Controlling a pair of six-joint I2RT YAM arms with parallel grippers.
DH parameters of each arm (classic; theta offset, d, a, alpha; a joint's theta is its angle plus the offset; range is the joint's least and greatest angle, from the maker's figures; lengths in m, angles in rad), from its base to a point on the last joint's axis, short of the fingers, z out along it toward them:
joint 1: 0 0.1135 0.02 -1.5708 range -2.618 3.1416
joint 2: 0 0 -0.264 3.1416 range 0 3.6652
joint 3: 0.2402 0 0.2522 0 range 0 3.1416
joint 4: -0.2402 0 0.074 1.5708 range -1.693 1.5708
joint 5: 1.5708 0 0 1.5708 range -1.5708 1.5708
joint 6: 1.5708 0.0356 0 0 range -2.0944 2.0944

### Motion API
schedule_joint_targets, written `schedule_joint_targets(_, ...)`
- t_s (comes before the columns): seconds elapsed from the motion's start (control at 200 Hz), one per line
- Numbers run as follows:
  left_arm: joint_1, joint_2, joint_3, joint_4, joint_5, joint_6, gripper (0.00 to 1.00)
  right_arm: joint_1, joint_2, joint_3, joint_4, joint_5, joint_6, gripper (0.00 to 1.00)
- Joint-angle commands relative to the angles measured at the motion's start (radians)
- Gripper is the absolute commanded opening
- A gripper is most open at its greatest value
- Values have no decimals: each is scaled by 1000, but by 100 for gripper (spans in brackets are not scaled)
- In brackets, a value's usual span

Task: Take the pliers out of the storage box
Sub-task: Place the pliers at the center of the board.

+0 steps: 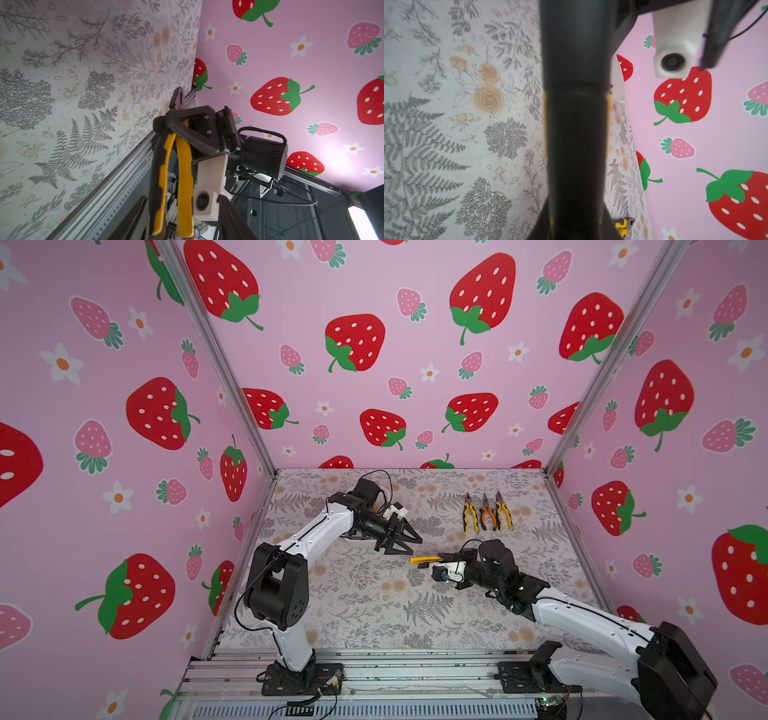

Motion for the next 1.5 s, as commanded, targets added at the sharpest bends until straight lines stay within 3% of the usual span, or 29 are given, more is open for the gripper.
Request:
schedule_joint_targets(0.0,25,19,53,-75,-13,54,54,-4,-47,52,59,-125,48,0)
schedule_joint_targets(0.17,-4,-8,2,18,56,-27,54,-4,37,58,150,-83,26,0)
schedule_joint_targets(0.37,-42,-91,-101,299,139,-269,54,-3,124,49,295,-45,26,0)
schedule_joint_targets(0.845,-78,-165,-190,303,151,-288,50,0,90,6,449,-3,3,0)
schedule_joint_targets(1.075,-87,-153,-167,163,132,-167,49,-1,81,-14,498,14,-24,0)
schedule_joint_targets(1.496,-92,-203,-191,347,163,-338,45,3,119,-29,516,-26,27,0)
